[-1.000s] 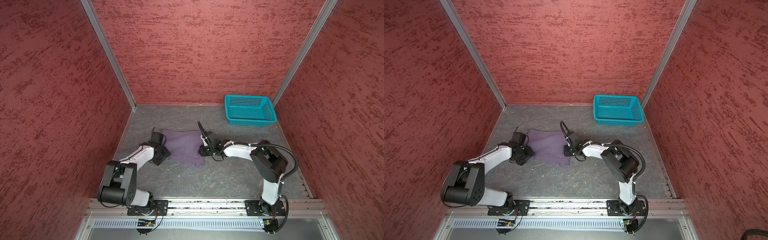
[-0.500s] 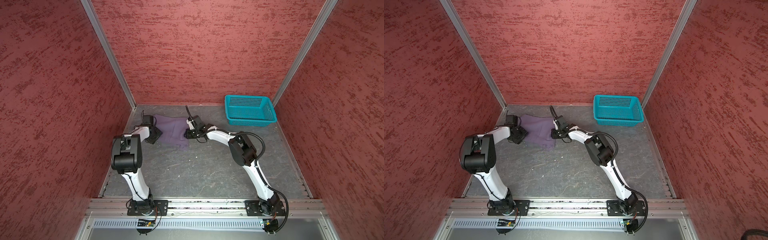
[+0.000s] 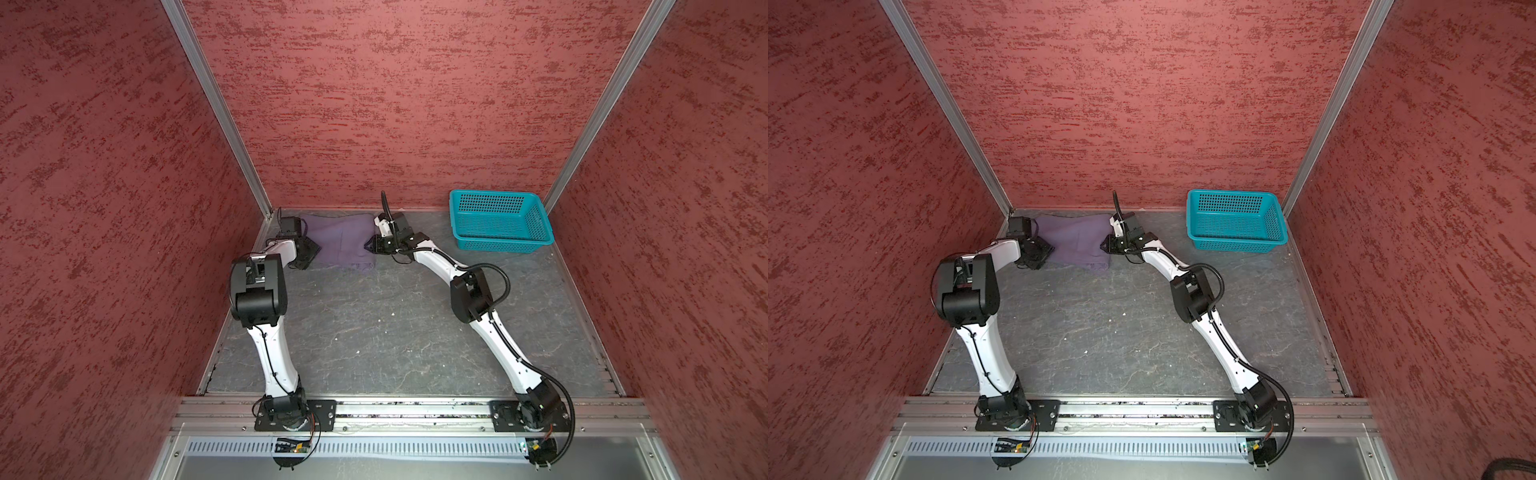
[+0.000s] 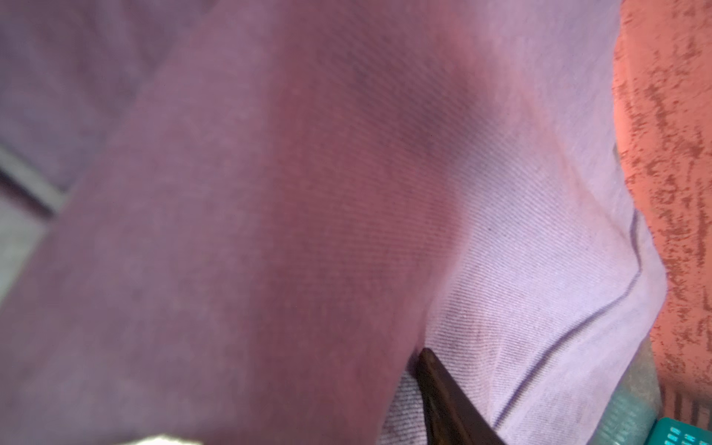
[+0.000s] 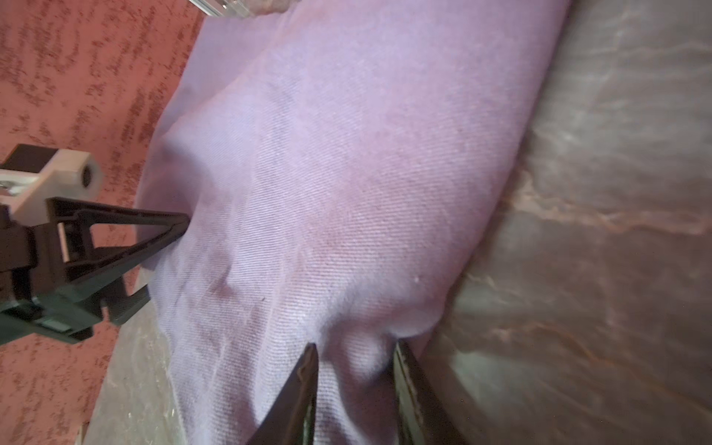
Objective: Fold and stack the trousers
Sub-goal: Move the trousers to the top-left of the table.
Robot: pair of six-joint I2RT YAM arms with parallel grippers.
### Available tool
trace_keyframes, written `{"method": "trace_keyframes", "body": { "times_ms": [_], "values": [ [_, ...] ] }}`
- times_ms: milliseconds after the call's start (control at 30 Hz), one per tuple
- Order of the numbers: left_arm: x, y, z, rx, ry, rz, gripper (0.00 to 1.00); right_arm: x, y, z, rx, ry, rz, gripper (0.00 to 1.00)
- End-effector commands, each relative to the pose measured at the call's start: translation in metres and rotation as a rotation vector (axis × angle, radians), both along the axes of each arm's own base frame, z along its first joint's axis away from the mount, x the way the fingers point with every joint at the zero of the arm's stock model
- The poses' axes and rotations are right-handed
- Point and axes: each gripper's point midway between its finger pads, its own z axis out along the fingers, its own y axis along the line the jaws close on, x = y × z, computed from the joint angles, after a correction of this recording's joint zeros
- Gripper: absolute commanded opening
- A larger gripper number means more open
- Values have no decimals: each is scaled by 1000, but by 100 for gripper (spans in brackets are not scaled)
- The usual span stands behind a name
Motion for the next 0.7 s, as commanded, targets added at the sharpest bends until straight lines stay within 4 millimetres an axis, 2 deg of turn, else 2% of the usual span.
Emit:
{"method": "trace_keyframes", "body": {
  "times_ms": [0, 100, 167, 267, 333, 433, 533, 667],
  "values": [
    [-12, -8, -31, -42, 87, -13, 55, 14, -2, 40, 97, -74, 15, 35],
    [-6, -10, -11, -44, 53, -20, 55, 18, -11, 91, 118, -147, 18, 36],
    [-6, -16, 8, -38, 29, -37, 55, 13, -18, 133, 117, -215, 19, 36],
    [-13, -28, 39, 3, 4, -75, 56, -3, -32, 186, 123, -304, 7, 35],
    [-21, -41, 54, 37, -3, -109, 57, -17, -46, 212, 127, -358, -18, 36],
    [-33, -67, 68, 94, -3, -167, 59, -42, -72, 243, 115, -434, -76, 37],
    [-38, -98, 72, 156, 0, -241, 61, -65, -104, 251, 62, -479, -152, 39],
    [-36, -138, 64, 187, 28, -323, 67, -99, -144, 255, 27, -520, -214, 44]
  ]
}}
